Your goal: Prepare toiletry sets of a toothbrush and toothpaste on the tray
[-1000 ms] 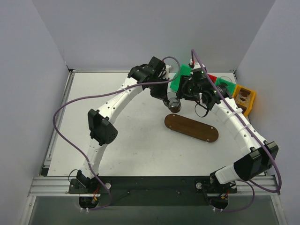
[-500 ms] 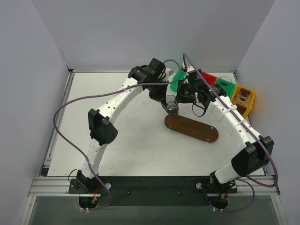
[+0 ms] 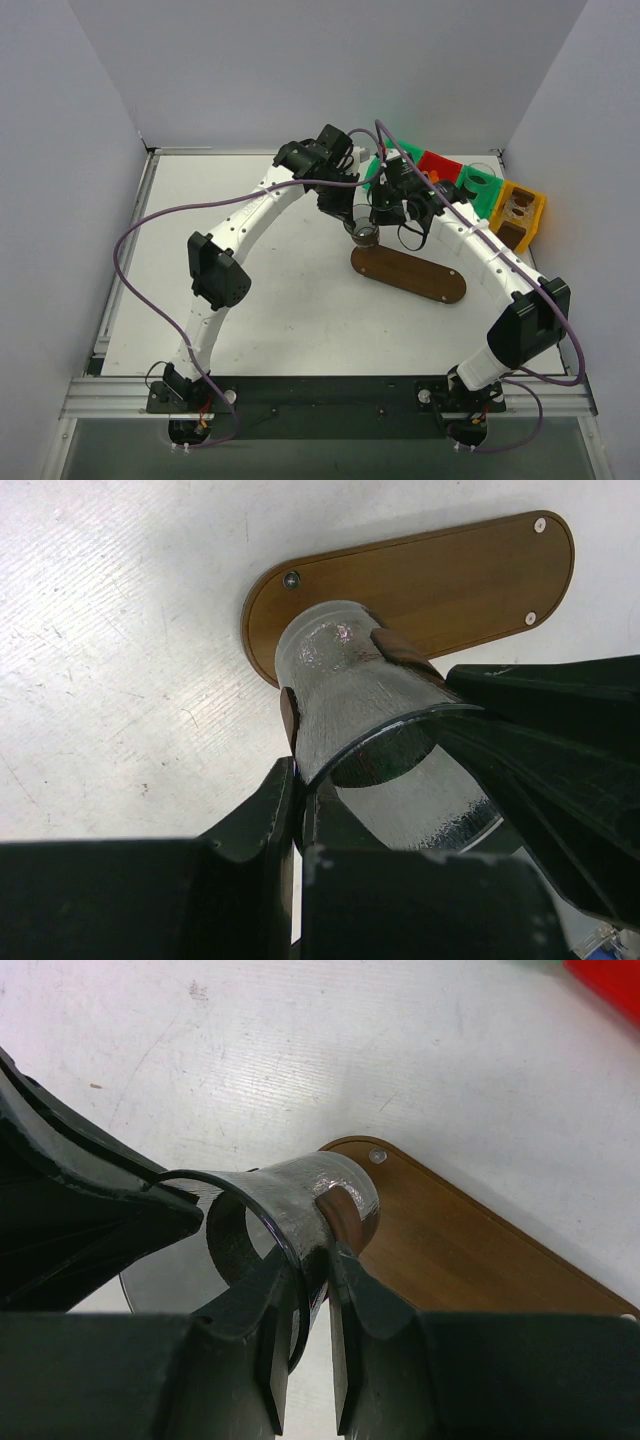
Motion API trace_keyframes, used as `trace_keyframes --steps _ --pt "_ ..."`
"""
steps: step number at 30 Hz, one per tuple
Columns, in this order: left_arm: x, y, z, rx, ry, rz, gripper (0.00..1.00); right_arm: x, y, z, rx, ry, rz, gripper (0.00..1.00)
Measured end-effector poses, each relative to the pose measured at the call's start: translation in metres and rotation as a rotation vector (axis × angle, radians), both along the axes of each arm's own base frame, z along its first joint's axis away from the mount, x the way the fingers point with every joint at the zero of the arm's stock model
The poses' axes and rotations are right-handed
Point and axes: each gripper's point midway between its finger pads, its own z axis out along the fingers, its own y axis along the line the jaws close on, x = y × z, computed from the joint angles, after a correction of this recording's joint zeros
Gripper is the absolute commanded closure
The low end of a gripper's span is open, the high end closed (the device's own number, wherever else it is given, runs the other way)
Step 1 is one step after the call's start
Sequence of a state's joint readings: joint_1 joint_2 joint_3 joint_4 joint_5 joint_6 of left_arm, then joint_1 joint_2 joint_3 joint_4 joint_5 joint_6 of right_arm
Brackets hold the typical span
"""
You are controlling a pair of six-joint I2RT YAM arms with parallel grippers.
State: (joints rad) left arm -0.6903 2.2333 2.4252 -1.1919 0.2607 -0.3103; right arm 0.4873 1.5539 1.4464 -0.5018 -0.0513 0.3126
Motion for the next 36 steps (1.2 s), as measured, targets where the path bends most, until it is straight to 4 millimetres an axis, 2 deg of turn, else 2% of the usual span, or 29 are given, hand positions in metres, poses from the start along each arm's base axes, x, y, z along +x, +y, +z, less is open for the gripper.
trace_keyframes --steps 3,4,5,8,10,13,16,18,21,24,27,32,36 --pt "0.000 0.000 0.000 0.002 0.000 0.000 0.98 0.000 0.000 -0.001 -0.004 -0.002 -0.009 1.00" --pt "0.000 0.001 0.000 0.003 -0.001 0.000 0.84 0.000 0.000 -0.002 -0.004 -0.002 -0.012 1.00" --pt "0.000 0.001 0.000 0.003 -0.001 0.001 0.74 0.000 0.000 -0.002 -0.004 -0.002 -0.018 1.00" --pt "0.002 0.001 0.000 0.003 -0.007 0.004 0.52 -0.001 -0.003 -0.005 -0.009 -0.002 -0.053 1.00" --pt "0.003 0.001 0.006 -0.005 -0.026 0.006 0.43 -0.004 -0.008 -0.010 -0.017 0.007 -0.086 1.00" --pt "0.006 0.003 0.021 -0.018 -0.071 0.014 0.39 -0.010 -0.017 -0.014 -0.020 0.014 -0.136 1.00" --pt "0.008 0.006 0.038 -0.040 -0.126 0.025 0.39 -0.014 -0.022 -0.008 -0.004 -0.001 -0.174 1.00" --pt "0.009 0.010 0.049 -0.052 -0.166 0.032 0.35 -0.016 -0.025 -0.002 0.015 -0.018 -0.198 1.00" --pt "0.007 0.021 0.056 -0.056 -0.224 0.049 0.32 -0.018 -0.028 0.002 0.036 -0.034 -0.231 1.00" --pt "0.007 0.035 0.045 -0.070 -0.225 0.074 0.32 -0.017 -0.032 -0.002 0.056 -0.021 -0.272 1.00" --pt "0.026 0.052 0.027 -0.081 -0.187 0.133 0.32 -0.017 -0.040 -0.009 0.066 0.003 -0.307 0.98" --pt "0.072 0.087 -0.002 -0.070 -0.139 0.264 0.32 -0.013 -0.047 -0.010 0.100 0.019 -0.355 0.78" --pt "0.098 0.090 -0.023 -0.074 -0.093 0.340 0.32 -0.013 -0.049 -0.012 0.111 0.036 -0.365 0.59"
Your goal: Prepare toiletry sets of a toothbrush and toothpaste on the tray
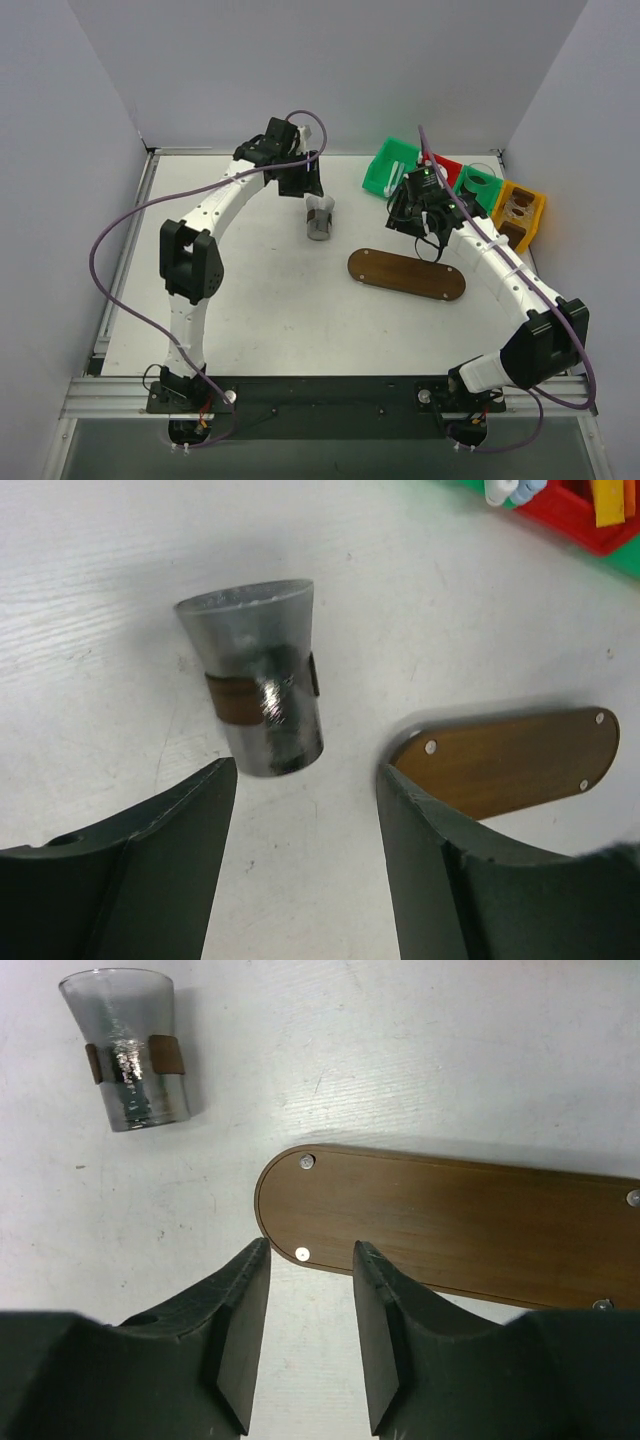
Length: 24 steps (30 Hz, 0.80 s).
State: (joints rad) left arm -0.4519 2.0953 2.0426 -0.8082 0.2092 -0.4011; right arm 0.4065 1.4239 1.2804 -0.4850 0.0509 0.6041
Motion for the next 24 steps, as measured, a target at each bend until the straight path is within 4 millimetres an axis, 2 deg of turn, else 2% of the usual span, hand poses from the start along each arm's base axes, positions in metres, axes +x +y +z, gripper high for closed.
trace_keyframes --steps 5,11,14,18,24 --pt "0.028 -0.004 -0.034 -0.003 0.044 0.039 0.27 -0.001 -0.001 0.001 -0.006 0.012 0.013 0.46" --pt "0.027 0.016 -0.082 0.115 0.134 0.100 0.25 0.006 -0.009 0.010 -0.003 0.013 0.021 0.43" --pt "0.024 0.028 -0.091 0.171 0.141 0.133 0.25 0.012 -0.012 0.016 0.003 0.002 0.025 0.42" --pt "0.014 0.043 -0.115 0.245 0.181 0.172 0.24 0.012 -0.011 0.018 0.006 0.004 0.051 0.42" --pt "0.013 0.049 -0.118 0.264 0.167 0.192 0.23 0.015 -0.004 0.013 0.012 0.028 0.101 0.41"
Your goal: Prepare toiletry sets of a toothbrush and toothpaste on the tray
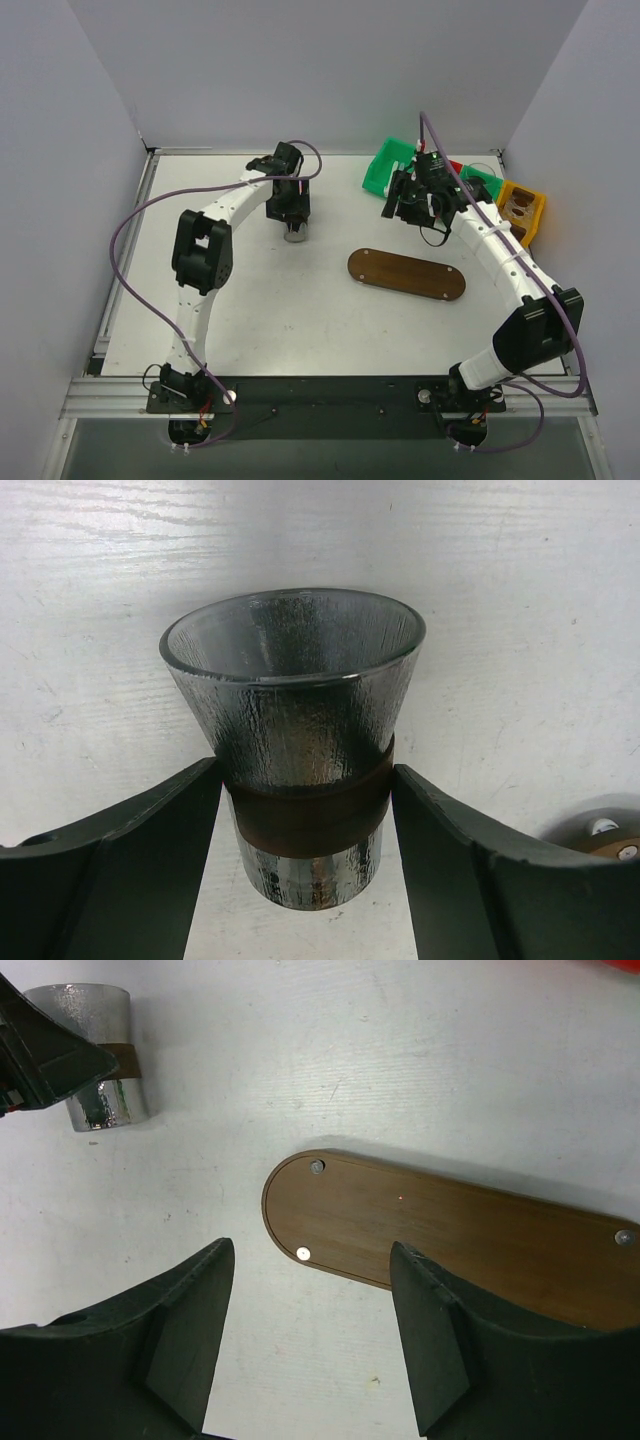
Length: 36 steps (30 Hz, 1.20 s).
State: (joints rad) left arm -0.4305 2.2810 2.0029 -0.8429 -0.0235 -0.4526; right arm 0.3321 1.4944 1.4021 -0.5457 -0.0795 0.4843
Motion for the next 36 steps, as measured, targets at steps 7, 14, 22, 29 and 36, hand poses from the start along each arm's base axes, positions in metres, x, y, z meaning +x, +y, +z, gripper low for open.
trace_keyframes --steps 7,14,22,29,36 --pt "0.002 0.000 -0.002 -0.014 -0.025 -0.007 0.23 0.005 0.005 -0.006 0.002 0.023 0.032 0.41" --pt "0.003 0.002 -0.007 -0.010 -0.041 -0.009 0.22 0.005 0.005 -0.006 0.005 0.025 0.038 0.39" --pt "-0.006 0.012 -0.033 0.052 0.012 -0.020 0.11 0.005 0.006 -0.006 0.008 0.025 0.039 0.38" --pt "-0.006 0.019 -0.041 0.115 0.007 -0.041 0.61 0.005 0.006 -0.006 0.009 0.025 0.037 0.39" --pt "-0.010 0.018 -0.038 0.100 -0.006 -0.073 0.87 0.005 0.006 -0.006 0.008 0.025 0.036 0.40"
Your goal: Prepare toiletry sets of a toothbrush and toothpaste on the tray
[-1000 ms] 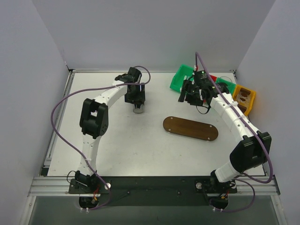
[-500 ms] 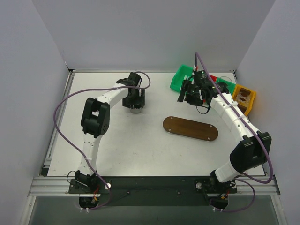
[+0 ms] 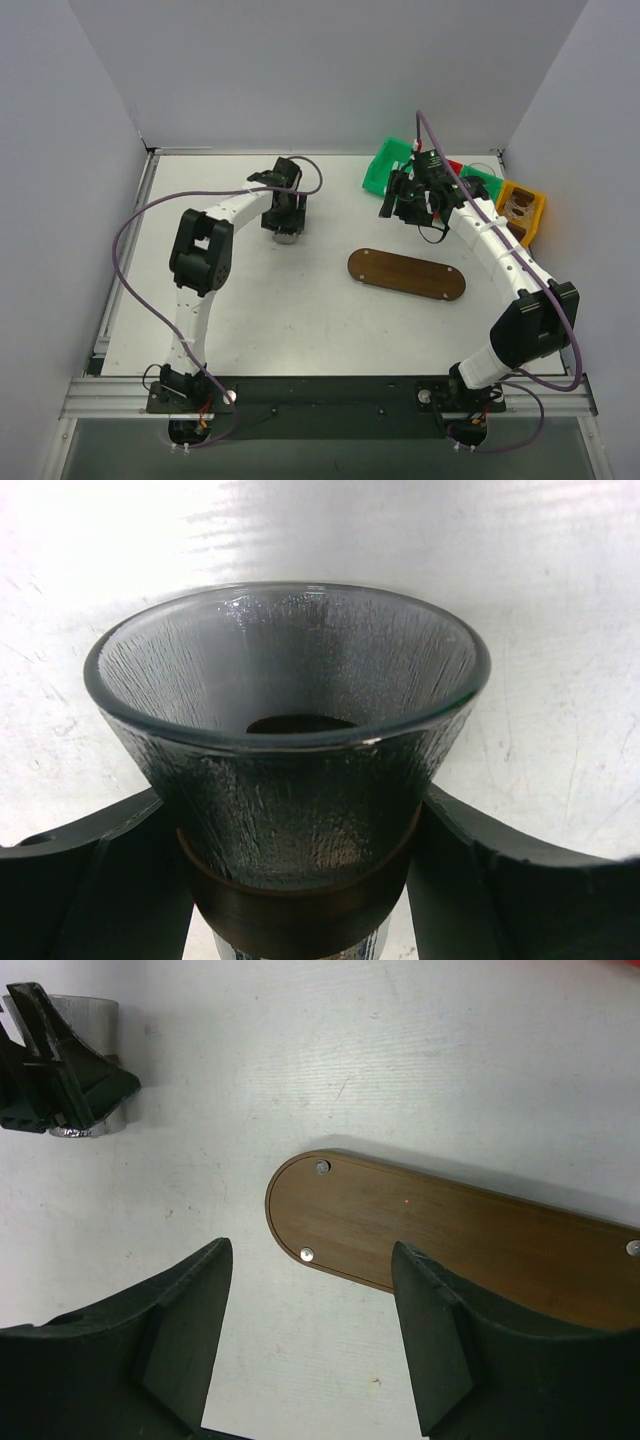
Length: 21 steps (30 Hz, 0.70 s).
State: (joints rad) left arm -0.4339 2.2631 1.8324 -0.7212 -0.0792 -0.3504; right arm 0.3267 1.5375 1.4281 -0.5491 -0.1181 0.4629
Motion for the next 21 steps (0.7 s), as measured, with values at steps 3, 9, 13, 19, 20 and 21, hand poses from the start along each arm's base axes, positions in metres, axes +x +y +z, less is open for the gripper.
trace_keyframes --steps 3,9,13,19,20,21 --pt "-0.011 -0.003 0.004 -0.041 0.003 -0.042 0.89 0.001 0.000 0.002 0.003 -0.005 0.001 0.39" --pt "-0.046 -0.024 0.057 -0.241 -0.094 -0.218 0.91 0.012 0.014 0.031 0.102 -0.044 0.062 0.38" --pt "-0.061 -0.048 0.140 -0.417 -0.303 -0.376 0.94 0.019 0.035 0.045 0.212 -0.030 0.150 0.39" --pt "-0.098 -0.082 0.228 -0.611 -0.496 -0.620 0.95 0.017 0.069 0.049 0.374 0.066 0.267 0.40" --pt "-0.104 -0.086 0.231 -0.624 -0.498 -0.648 0.96 0.014 0.073 0.049 0.401 0.089 0.277 0.40" --pt "-0.112 -0.093 0.233 -0.641 -0.492 -0.687 0.96 0.009 0.077 0.049 0.428 0.113 0.282 0.40"
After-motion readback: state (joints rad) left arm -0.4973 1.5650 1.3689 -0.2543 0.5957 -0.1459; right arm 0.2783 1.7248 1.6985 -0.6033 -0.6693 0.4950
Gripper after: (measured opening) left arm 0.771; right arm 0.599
